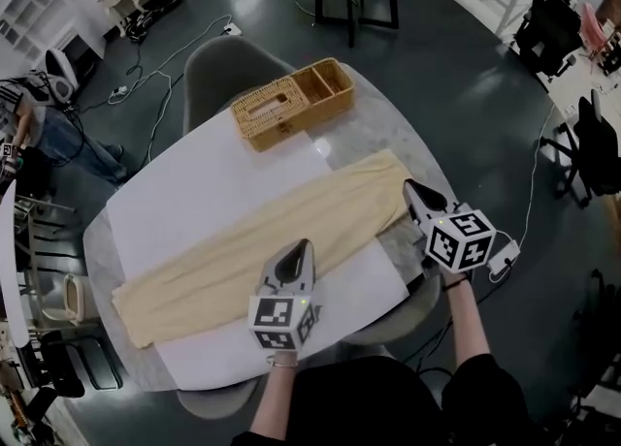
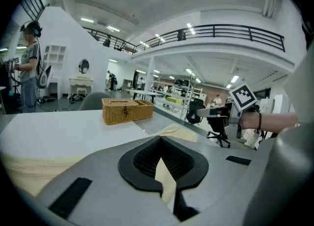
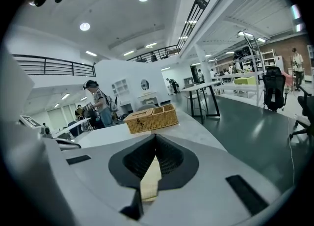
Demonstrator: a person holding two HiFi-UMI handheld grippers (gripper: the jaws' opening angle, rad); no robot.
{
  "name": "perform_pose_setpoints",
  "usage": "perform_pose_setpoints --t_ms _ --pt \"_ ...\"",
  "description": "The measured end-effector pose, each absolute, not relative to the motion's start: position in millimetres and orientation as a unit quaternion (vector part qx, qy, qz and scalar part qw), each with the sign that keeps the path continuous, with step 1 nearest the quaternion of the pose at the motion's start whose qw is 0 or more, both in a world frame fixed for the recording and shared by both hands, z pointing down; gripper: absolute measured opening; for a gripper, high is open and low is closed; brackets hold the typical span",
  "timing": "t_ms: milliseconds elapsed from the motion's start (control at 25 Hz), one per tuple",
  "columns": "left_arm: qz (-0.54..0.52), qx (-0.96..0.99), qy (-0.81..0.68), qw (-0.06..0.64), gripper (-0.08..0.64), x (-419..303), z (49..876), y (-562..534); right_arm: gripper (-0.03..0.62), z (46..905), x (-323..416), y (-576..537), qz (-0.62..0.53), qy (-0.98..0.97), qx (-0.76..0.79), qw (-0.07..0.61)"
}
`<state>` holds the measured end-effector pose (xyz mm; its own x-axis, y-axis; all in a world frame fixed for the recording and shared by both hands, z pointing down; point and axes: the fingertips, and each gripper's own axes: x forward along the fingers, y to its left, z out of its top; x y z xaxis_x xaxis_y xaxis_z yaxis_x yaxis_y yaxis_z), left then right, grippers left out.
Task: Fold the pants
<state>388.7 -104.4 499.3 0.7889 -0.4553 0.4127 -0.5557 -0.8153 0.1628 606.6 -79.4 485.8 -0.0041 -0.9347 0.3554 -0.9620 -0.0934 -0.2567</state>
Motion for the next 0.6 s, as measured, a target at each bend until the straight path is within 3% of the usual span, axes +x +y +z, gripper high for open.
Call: perform_pose_setpoints --t_ms 360,600 --pt "0.196 0.931 -0.262 0.164 0.014 406 527 -121 0.017 527 636 -113 0.256 -0.664 0.699 0.070" --pt "0.201 0.928 -0.255 0.181 0.014 416 540 -121 0.140 560 652 -127 0.290 -0.663 0.684 0.094"
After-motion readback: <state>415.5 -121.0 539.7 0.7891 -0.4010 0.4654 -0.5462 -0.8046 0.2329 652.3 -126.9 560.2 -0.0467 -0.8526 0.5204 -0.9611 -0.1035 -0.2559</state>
